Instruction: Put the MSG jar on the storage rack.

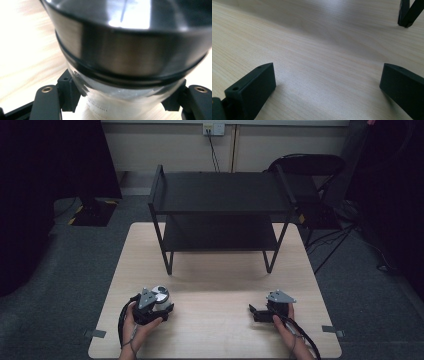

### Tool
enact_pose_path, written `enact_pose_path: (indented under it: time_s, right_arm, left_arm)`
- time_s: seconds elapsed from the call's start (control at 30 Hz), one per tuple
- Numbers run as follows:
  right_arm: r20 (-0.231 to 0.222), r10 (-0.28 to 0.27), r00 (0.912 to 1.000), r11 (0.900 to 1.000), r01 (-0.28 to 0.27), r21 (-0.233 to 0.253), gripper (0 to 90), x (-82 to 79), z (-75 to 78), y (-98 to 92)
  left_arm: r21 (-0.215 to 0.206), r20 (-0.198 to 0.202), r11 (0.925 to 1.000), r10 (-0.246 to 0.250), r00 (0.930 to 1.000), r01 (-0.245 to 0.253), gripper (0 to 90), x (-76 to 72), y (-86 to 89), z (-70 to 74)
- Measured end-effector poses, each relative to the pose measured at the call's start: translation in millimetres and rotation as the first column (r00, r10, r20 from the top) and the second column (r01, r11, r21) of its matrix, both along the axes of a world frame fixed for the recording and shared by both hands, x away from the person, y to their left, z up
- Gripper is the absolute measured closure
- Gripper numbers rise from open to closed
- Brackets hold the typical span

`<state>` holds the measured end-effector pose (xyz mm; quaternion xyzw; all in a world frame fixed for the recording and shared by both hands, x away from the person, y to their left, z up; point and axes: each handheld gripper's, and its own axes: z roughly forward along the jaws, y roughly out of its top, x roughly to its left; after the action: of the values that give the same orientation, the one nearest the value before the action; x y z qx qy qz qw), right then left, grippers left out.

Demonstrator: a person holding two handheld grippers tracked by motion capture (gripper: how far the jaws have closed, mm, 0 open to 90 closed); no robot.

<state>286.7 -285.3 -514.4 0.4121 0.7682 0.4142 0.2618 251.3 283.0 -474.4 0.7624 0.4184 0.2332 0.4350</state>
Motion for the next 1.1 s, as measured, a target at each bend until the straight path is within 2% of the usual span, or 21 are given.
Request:
enact_pose_path:
  time_s: [0.07, 0.17, 0.3, 0.37, 0.5, 0.63, 0.67, 0.7, 0.8, 0.83, 0.9, 0.97, 1.1]
  right_arm:
    - [0.0, 0.0, 1.0, 1.0, 0.0, 0.0, 0.0, 0.0, 0.0, 0.0]
    - [0.0, 0.0, 1.0, 1.0, 0.0, 0.0, 0.0, 0.0, 0.0, 0.0]
    - [0.0, 0.0, 1.0, 1.0, 0.0, 0.0, 0.0, 0.0, 0.0, 0.0]
    - [0.0, 0.0, 1.0, 1.0, 0.0, 0.0, 0.0, 0.0, 0.0, 0.0]
    - [0.0, 0.0, 1.0, 1.0, 0.0, 0.0, 0.0, 0.0, 0.0, 0.0]
    - [0.0, 0.0, 1.0, 1.0, 0.0, 0.0, 0.0, 0.0, 0.0, 0.0]
    - [0.0, 0.0, 1.0, 1.0, 0.0, 0.0, 0.0, 0.0, 0.0, 0.0]
    - [0.0, 0.0, 1.0, 1.0, 0.0, 0.0, 0.0, 0.0, 0.0, 0.0]
    - [0.0, 0.0, 1.0, 1.0, 0.0, 0.0, 0.0, 0.0, 0.0, 0.0]
    - [0.0, 0.0, 1.0, 1.0, 0.0, 0.0, 0.0, 0.0, 0.0, 0.0]
    - [0.0, 0.0, 1.0, 1.0, 0.0, 0.0, 0.0, 0.0, 0.0, 0.0]
    - [0.0, 0.0, 1.0, 1.0, 0.0, 0.0, 0.0, 0.0, 0.0, 0.0]
    - [0.0, 0.0, 1.0, 1.0, 0.0, 0.0, 0.0, 0.0, 0.0, 0.0]
  left_arm:
    - [0.004, 0.013, 0.9999, -0.01, 0.9999, 0.01, 31.7, 0.7, -1.9, 4.6]
    - [-0.007, 0.026, 0.9993, -0.036, 0.999, 0.037, 31.7, 6.2, -5.2, 21.9]
    - [0.007, 0.041, 0.9981, -0.061, 0.9973, 0.06, 31.7, 13.9, -12.1, 43.5]
    - [0.001, 0.047, 0.9974, -0.072, 0.9963, 0.072, 31.7, 18.5, -14.7, 53.5]
    - [0.008, 0.05, 0.9952, -0.098, 0.9939, 0.098, 31.7, 32.1, -20.7, 75.5]
    - [-0.01, 0.06, 0.9944, -0.104, 0.9927, 0.105, 31.7, 47.1, -27.4, 91.8]
    - [-0.003, 0.062, 0.9941, -0.108, 0.9922, 0.109, 31.7, 51.8, -30.2, 97.6]
    - [-0.003, 0.062, 0.9941, -0.108, 0.9922, 0.109, 31.7, 51.8, -30.2, 97.6]
    - [-0.001, 0.066, 0.9941, -0.108, 0.9919, 0.109, 31.7, 66.9, -38.3, 113.1]
    - [-0.001, 0.066, 0.9941, -0.108, 0.9919, 0.109, 31.7, 66.9, -38.3, 113.1]
    - [0.006, 0.065, 0.9951, -0.099, 0.993, 0.099, 31.7, 80.0, -45.3, 123.6]
    - [0.006, 0.069, 0.9951, -0.099, 0.9928, 0.098, 31.7, 82.8, -46.6, 124.8]
    - [0.004, 0.073, 0.9962, -0.087, 0.9935, 0.087, 31.7, 98.5, -56.2, 131.9]
